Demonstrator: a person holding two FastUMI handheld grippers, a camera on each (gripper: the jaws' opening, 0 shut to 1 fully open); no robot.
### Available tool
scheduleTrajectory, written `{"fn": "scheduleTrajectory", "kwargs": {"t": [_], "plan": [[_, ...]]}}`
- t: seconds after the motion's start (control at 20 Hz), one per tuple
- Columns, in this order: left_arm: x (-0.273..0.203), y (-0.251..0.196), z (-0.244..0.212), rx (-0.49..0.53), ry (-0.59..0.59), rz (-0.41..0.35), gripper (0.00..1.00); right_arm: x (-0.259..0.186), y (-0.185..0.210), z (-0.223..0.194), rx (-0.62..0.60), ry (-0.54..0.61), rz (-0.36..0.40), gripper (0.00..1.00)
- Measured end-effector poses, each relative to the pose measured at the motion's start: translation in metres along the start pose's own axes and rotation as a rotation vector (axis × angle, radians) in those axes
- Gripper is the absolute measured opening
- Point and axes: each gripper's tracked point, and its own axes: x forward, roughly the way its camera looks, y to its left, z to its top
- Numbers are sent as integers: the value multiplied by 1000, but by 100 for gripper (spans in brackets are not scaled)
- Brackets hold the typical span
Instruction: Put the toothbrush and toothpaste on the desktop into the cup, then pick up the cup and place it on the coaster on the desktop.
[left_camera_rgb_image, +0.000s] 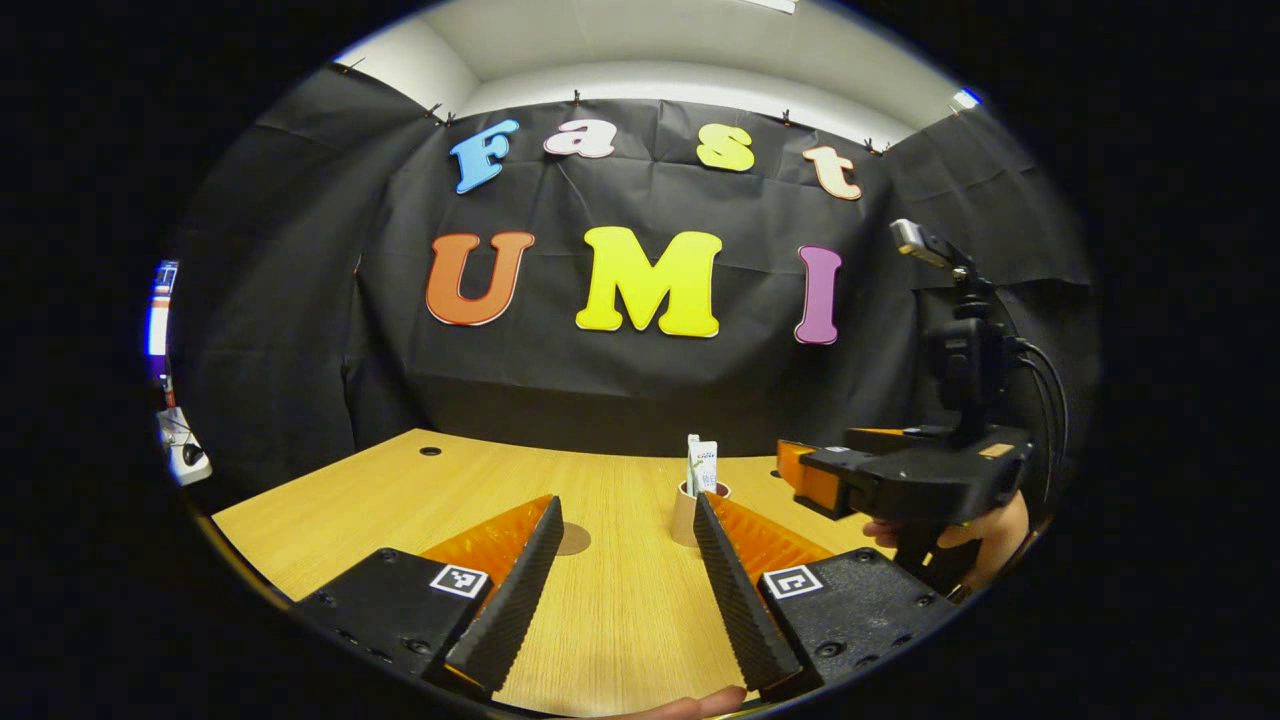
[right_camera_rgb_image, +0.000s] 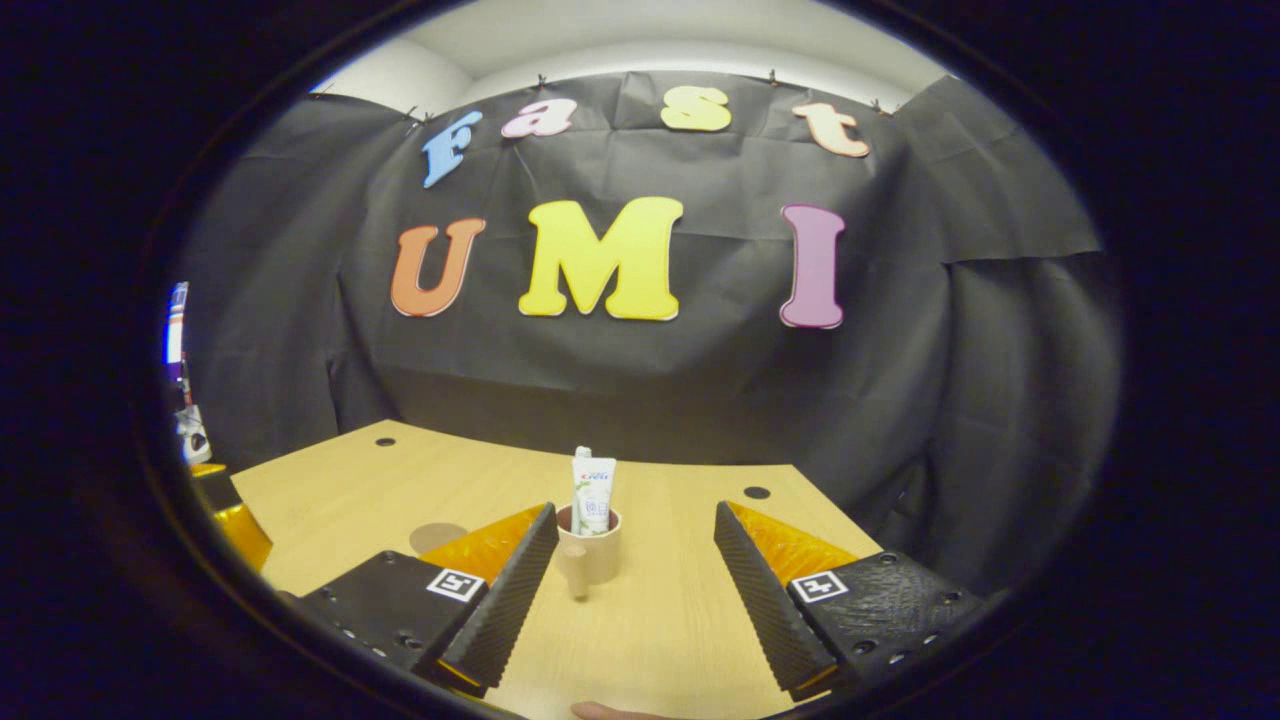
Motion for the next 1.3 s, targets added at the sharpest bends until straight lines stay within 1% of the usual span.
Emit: {"fn": "scheduleTrajectory", "kwargs": {"t": [0.05,0.15,0.25,0.3,0.35,0.45,0.5,0.55,0.65,0.8,0.95,1.0,1.05,1.1,1.15,1.2,1.3], "plan": [[1,8,0,3,1,17,84,19,10,-1,-1,45,22,95],[-1,13,7,-1,-7,28,85,48,17,-9,-19,137,33,95],[0,16,8,-4,-17,30,84,72,24,-20,-44,234,37,95],[1,22,9,9,-18,38,84,86,24,-31,-56,309,29,93],[0,27,10,15,-23,52,84,94,25,-40,-51,367,25,95],[2,33,10,1,-21,57,84,114,31,-78,-2,567,6,95],[2,33,11,0,-21,46,85,125,33,-102,-16,672,-22,93],[3,35,12,7,-24,46,85,127,32,-113,-23,722,-34,95],[5,37,8,7,-14,46,84,132,31,-134,-6,797,-55,96],[8,38,6,1,-3,35,85,139,38,-155,71,869,-55,81],[9,43,4,-10,3,42,85,140,43,-162,96,902,-36,68],[9,45,2,-16,11,43,84,139,46,-163,88,901,-43,60],[10,47,0,-21,17,46,84,135,45,-163,73,897,-56,41],[12,47,-1,-23,24,51,84,135,48,-165,55,902,-45,25],[11,50,0,-22,25,54,85,136,46,-164,55,902,-41,25],[9,51,2,-18,18,59,85,136,46,-162,75,902,-39,22],[11,49,4,-22,7,47,85,132,47,-159,54,903,-44,20]]}}
